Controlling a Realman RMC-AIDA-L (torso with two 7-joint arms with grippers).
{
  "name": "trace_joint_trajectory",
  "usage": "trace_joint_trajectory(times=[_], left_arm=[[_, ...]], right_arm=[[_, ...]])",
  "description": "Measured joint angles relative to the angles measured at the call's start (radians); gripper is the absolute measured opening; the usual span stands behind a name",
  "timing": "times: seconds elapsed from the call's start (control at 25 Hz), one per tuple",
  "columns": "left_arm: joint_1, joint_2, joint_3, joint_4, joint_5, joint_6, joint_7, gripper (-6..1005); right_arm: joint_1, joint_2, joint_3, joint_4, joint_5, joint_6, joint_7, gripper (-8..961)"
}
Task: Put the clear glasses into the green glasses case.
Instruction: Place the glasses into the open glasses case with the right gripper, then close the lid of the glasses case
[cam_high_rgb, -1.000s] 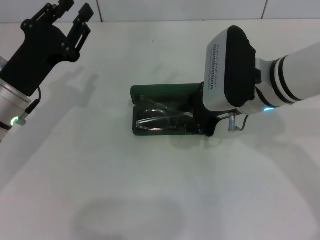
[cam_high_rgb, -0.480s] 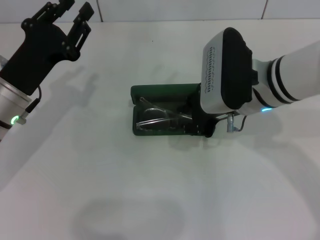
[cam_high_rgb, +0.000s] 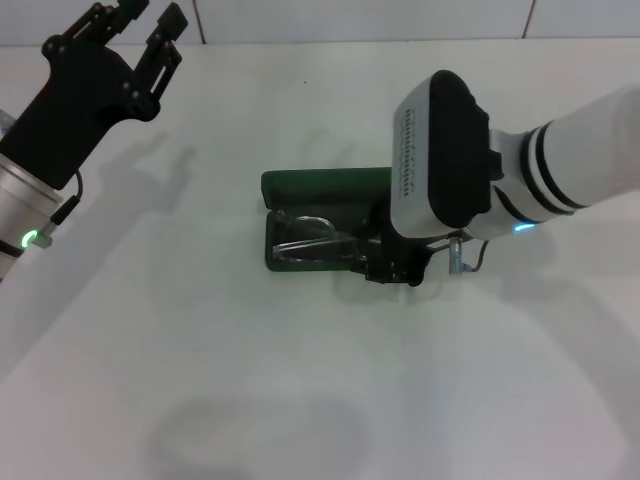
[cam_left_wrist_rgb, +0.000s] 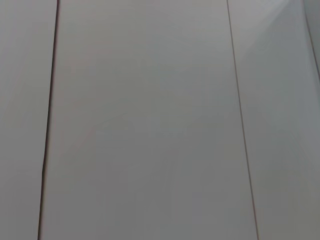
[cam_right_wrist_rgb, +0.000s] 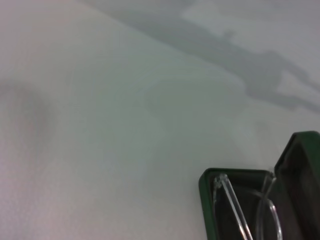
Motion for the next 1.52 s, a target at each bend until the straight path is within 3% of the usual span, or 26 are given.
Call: trace_joint_trajectory(times=[0.24, 0.44, 0.48, 0.64, 0.76, 0.92, 1.08, 1.2, 1.32, 1.44, 1.52], left_arm=[[0.0, -0.001, 0.0, 0.0, 0.0, 0.0, 0.0, 430], [0.009, -0.001, 0.0, 0.0, 0.001, 0.001, 0.0, 430], [0.01, -0.001, 0.0, 0.0, 0.001, 0.001, 0.0, 430], [0.011, 0.0, 0.0, 0.0, 0.0, 0.001, 0.0, 430], [0.011, -0.001, 0.0, 0.0, 0.0, 0.002, 0.0, 430], [0.009, -0.001, 0.0, 0.0, 0.0, 0.003, 0.0, 430], [0.003, -0.002, 0.0, 0.0, 0.001, 0.002, 0.0, 431], [-0.01, -0.002, 0.006, -0.002, 0.009, -0.014, -0.006, 431], [-0.039, 0.001, 0.034, -0.003, 0.032, -0.077, -0.053, 431], [-0.08, 0.006, 0.06, 0.011, 0.093, -0.184, -0.143, 431], [-0.116, 0.008, 0.077, 0.041, 0.188, -0.283, -0.252, 431]], right_arm=[[0.017, 0.0, -0.012, 0.035, 0.003, 0.023, 0.002, 371], [-0.005, -0.001, -0.01, -0.016, 0.004, 0.01, 0.002, 372], [-0.075, -0.006, 0.021, -0.131, 0.007, -0.029, -0.014, 372], [-0.196, -0.006, 0.128, -0.26, 0.09, -0.083, -0.126, 372], [-0.275, -0.007, 0.23, -0.273, 0.268, -0.09, -0.281, 373], [-0.331, -0.006, 0.39, -0.118, 0.613, -0.088, -0.557, 373], [-0.281, -0.015, 0.598, 0.212, 0.886, -0.217, -0.772, 373], [-0.204, -0.036, 0.806, 0.473, 0.926, -0.368, -0.847, 374], [-0.162, -0.06, 0.943, 0.65, 0.929, -0.433, -0.91, 374], [-0.17, -0.05, 1.032, 0.702, 0.932, -0.426, -0.969, 407], [-0.185, -0.029, 1.067, 0.696, 0.932, -0.418, -1.003, 440]])
